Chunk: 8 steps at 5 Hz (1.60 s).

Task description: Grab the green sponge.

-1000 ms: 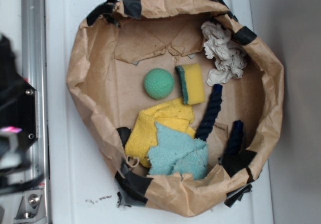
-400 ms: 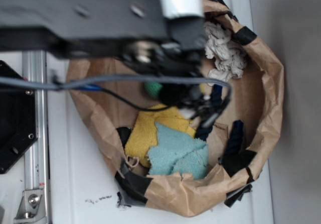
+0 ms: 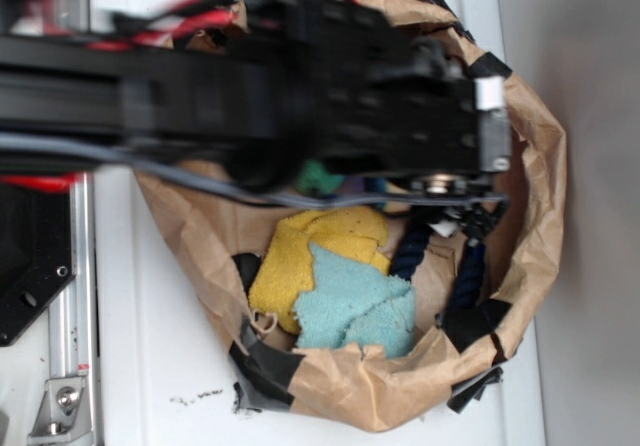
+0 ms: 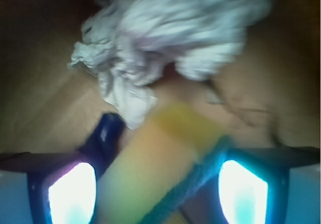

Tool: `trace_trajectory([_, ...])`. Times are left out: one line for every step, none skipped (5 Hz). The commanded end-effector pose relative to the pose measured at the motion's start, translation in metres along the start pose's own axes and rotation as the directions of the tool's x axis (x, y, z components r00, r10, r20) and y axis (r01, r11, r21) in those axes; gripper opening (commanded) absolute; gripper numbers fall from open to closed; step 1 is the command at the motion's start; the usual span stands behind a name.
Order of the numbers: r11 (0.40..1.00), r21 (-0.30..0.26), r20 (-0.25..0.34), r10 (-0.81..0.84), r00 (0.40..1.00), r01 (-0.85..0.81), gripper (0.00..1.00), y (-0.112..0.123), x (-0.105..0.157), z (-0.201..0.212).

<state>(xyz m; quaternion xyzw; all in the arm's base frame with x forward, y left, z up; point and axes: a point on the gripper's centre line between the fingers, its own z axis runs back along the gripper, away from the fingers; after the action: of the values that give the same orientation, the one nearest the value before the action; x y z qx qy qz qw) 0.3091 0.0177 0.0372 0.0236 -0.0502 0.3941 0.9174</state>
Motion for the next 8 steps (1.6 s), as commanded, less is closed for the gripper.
trace_trajectory([0.996, 0.035, 0.014, -0.087, 0.996, 0.087, 0.00, 0.004, -0.002, 0.014])
trace_trajectory([0.942, 0.034, -0.017, -0.333, 0.943, 0.333, 0.00, -0.002, -0.001, 0.064])
trace_trajectory([0.835, -0.038, 0.038, -0.548, 0.835, 0.550, 0.00, 0.014, -0.003, 0.115])
trace_trajectory([0.671, -0.048, 0.022, -0.740, 0.673, 0.740, 0.00, 0.021, -0.001, 0.157])
trace_trajectory([0.698, -0.092, 0.013, -0.712, 0.702, 0.710, 0.00, 0.037, -0.010, 0.154])
trace_trajectory([0.766, -0.079, -0.010, -0.641, 0.768, 0.638, 1.00, 0.045, -0.011, 0.140])
trace_trajectory([0.884, -0.063, -0.056, -0.466, 0.883, 0.463, 1.00, 0.043, -0.011, 0.097])
trace_trajectory([0.971, -0.062, -0.035, -0.231, 0.972, 0.229, 1.00, 0.045, -0.003, 0.060])
